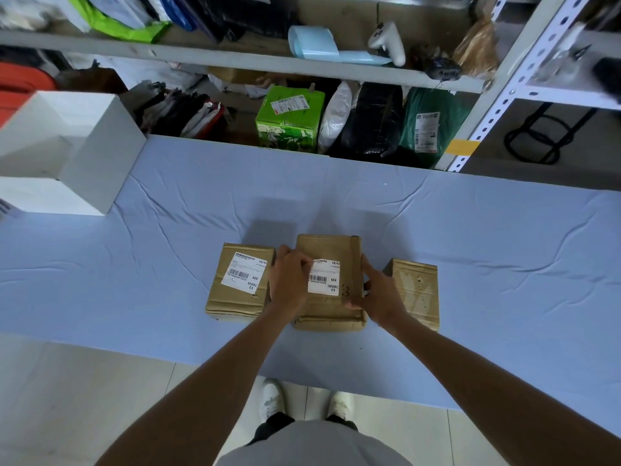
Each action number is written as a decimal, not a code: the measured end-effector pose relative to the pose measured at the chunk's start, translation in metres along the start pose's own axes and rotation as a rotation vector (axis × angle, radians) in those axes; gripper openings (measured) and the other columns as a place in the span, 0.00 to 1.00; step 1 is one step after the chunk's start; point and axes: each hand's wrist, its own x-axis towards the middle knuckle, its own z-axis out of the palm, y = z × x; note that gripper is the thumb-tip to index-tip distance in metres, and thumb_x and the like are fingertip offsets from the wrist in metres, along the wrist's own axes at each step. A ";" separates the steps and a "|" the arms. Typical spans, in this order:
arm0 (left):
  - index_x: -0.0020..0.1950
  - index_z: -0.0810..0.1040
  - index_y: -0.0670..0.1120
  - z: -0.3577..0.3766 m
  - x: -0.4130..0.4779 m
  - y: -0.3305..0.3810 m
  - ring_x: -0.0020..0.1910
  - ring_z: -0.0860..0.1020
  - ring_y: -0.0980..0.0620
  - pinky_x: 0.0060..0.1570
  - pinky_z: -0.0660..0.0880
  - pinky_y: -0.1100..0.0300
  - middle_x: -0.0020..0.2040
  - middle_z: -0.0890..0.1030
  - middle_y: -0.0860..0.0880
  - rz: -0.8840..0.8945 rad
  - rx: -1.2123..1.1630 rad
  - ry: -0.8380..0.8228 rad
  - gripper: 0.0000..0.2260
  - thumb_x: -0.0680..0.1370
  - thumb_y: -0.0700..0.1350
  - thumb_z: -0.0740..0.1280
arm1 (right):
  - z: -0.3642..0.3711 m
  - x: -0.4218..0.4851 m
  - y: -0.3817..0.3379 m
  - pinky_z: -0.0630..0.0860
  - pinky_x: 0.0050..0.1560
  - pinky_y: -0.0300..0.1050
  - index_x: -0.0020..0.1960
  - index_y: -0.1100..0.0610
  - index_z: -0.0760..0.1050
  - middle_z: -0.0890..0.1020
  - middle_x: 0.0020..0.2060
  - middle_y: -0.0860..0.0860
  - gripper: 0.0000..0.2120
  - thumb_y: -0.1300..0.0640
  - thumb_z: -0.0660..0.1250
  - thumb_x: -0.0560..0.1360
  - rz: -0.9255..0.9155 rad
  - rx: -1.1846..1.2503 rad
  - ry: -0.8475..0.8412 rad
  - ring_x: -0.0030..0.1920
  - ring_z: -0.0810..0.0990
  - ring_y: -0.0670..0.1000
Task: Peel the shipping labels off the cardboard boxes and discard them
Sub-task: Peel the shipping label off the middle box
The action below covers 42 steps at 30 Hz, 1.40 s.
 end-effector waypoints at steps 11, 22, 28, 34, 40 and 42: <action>0.40 0.84 0.51 -0.002 0.001 -0.006 0.42 0.74 0.58 0.41 0.66 0.67 0.46 0.75 0.54 -0.037 -0.148 -0.046 0.04 0.73 0.43 0.71 | 0.000 0.001 0.001 0.79 0.43 0.45 0.77 0.49 0.56 0.81 0.41 0.52 0.53 0.63 0.80 0.59 -0.008 0.017 0.010 0.40 0.79 0.51; 0.38 0.81 0.44 0.001 -0.009 -0.009 0.54 0.71 0.59 0.47 0.60 0.84 0.55 0.72 0.52 0.070 -0.297 0.026 0.05 0.72 0.36 0.70 | -0.001 -0.003 0.003 0.80 0.49 0.50 0.77 0.50 0.53 0.79 0.44 0.50 0.54 0.62 0.80 0.60 -0.001 0.028 0.005 0.46 0.80 0.53; 0.35 0.81 0.47 0.003 -0.006 -0.014 0.58 0.74 0.56 0.47 0.59 0.84 0.54 0.73 0.53 0.086 -0.306 0.018 0.07 0.69 0.37 0.73 | -0.002 -0.005 0.005 0.80 0.51 0.49 0.77 0.49 0.54 0.81 0.47 0.53 0.54 0.62 0.80 0.60 0.002 0.030 0.007 0.48 0.81 0.54; 0.37 0.81 0.45 0.004 -0.006 -0.017 0.63 0.72 0.52 0.48 0.56 0.86 0.60 0.76 0.46 0.079 -0.308 0.016 0.04 0.70 0.38 0.73 | -0.002 -0.005 0.004 0.79 0.49 0.45 0.77 0.49 0.54 0.79 0.47 0.51 0.53 0.62 0.80 0.61 0.009 0.037 0.003 0.48 0.80 0.53; 0.37 0.81 0.43 0.001 -0.006 -0.016 0.59 0.72 0.57 0.48 0.57 0.85 0.62 0.76 0.47 0.083 -0.306 0.008 0.03 0.70 0.38 0.73 | -0.002 -0.006 0.001 0.80 0.49 0.47 0.77 0.49 0.53 0.81 0.50 0.54 0.53 0.61 0.80 0.61 0.002 0.007 0.005 0.49 0.81 0.55; 0.39 0.82 0.42 -0.001 -0.006 -0.013 0.58 0.71 0.58 0.47 0.55 0.87 0.63 0.76 0.47 0.072 -0.284 0.001 0.02 0.71 0.38 0.72 | -0.002 -0.007 0.000 0.80 0.49 0.47 0.77 0.49 0.53 0.81 0.50 0.53 0.53 0.61 0.80 0.61 0.000 0.002 0.006 0.48 0.81 0.54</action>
